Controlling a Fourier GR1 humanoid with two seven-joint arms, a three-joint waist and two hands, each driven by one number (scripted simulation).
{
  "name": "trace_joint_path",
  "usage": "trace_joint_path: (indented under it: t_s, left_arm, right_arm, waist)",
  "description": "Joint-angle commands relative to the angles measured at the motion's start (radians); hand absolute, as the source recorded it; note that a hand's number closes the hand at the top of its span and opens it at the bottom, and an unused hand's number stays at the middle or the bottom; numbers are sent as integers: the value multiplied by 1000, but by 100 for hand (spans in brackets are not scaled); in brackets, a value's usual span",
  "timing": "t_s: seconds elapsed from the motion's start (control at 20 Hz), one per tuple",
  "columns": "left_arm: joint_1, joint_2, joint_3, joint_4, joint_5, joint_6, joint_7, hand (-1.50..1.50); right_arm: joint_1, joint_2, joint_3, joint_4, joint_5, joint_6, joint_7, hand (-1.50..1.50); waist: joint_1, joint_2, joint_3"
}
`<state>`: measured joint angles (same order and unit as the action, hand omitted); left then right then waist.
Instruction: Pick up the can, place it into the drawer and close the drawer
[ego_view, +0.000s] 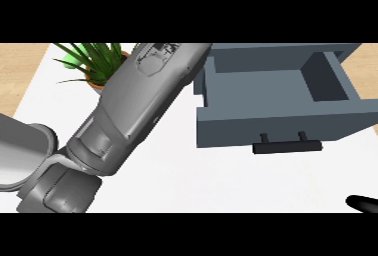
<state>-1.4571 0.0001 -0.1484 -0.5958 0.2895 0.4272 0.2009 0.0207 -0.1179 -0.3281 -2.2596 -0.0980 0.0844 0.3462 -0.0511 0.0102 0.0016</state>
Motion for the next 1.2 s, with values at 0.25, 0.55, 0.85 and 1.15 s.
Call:
trace_joint_path:
  t_s: [0.25, 0.55, 0.85, 1.15]
  left_arm:
    - [-114, 0, -93, 174, 106, 61, -58, 150]
    - [-132, 0, -135, 240, 136, 151, -82, -150]
    - [-185, 0, -156, 268, 167, 230, -98, -150]
    - [-165, 0, -158, 278, 214, 229, -142, -150]
  right_arm:
    - [-80, -18, 33, 33, 26, -18, 33, -150]
    - [-110, -56, 9, 34, -6, -3, 59, -150]
    - [-95, -47, 24, 65, 22, 7, 13, -150]
    - [-117, -74, 92, 35, 125, 28, -33, -150]
  waist:
    - [-32, 11, 1]
    - [-50, 16, 2]
    - [-61, 18, 3]
    - [-64, 21, 2]
